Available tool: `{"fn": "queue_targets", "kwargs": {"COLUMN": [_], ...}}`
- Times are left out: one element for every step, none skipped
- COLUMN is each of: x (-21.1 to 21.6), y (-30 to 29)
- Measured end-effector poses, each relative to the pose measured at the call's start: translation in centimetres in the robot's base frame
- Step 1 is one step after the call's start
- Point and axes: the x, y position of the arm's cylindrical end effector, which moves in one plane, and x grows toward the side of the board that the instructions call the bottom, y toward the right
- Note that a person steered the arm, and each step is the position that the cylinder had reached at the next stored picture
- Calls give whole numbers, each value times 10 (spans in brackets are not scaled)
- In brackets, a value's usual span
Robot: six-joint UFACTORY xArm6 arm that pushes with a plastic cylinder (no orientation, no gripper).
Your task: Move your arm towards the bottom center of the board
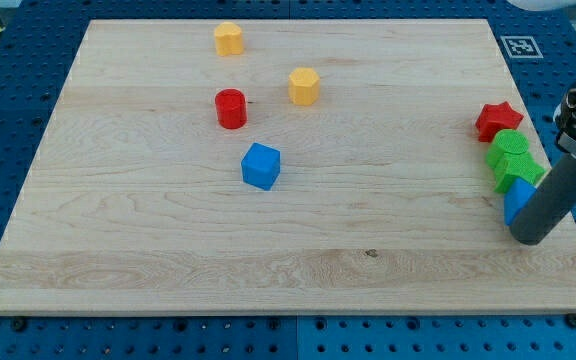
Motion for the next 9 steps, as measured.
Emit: {"fn": "queue_targets", "kwargs": {"x": [0, 0, 0, 0, 0, 0, 0, 1, 1], "y": [-2, -43, -74, -76, -128, -129, -129, -129, -133]}}
